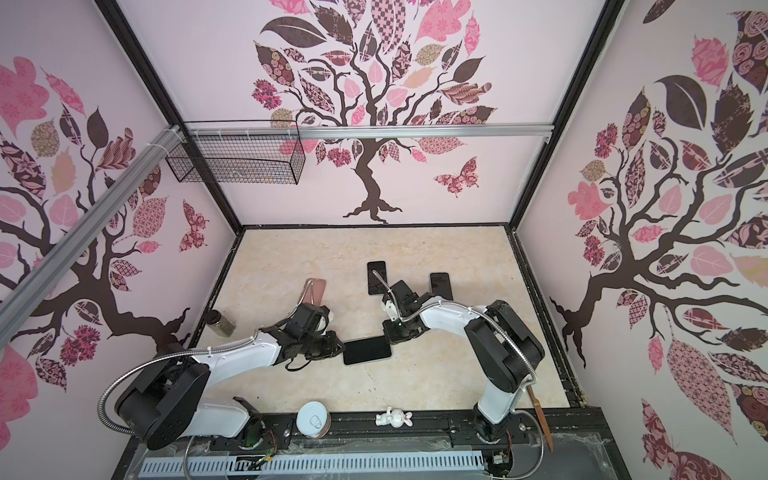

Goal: Put the phone into the phone case
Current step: 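Slide the right gripper along the case edge, pressing it over the phone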

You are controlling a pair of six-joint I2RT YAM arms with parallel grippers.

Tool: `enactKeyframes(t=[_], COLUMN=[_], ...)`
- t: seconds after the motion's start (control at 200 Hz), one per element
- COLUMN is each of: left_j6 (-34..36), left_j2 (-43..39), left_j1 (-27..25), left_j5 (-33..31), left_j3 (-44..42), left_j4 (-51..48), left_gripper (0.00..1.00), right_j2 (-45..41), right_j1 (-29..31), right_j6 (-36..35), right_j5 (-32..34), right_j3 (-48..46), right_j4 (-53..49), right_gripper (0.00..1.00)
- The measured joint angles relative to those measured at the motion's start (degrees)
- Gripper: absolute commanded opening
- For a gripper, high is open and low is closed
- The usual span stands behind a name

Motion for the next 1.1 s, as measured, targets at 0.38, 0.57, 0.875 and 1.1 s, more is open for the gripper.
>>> enactKeyframes(t=[0.38,0.57,0.875,1.1], left_j6=[-0.3,-0.7,-1.1,-1.4], left_j2=[1.0,1.3,1.5,1.6], left_j1=[0.3,0.6,0.9,1.0], left_j5=[0.9,1.6,2.1,2.1], left_j3=[0.0,0.0,0.0,0.0], left_j4=[1.2,1.4,1.5,1.8], left_gripper=[0.14,0.13,0.12,0.13], right_j2=[0.4,1.0,2.6,5.1], right_j1=[-0.5,-0.7,1.6,4.6], right_j6=[-0.4,-0.3,0.2,1.0], right_j5=[-0.3,-0.5,4.2,10.9], right_j3=[0.2,0.5,3.1,5.1], right_j4=[0.3,0.2,-2.7,-1.5], right_gripper=[0.15,0.15,0.16,0.16])
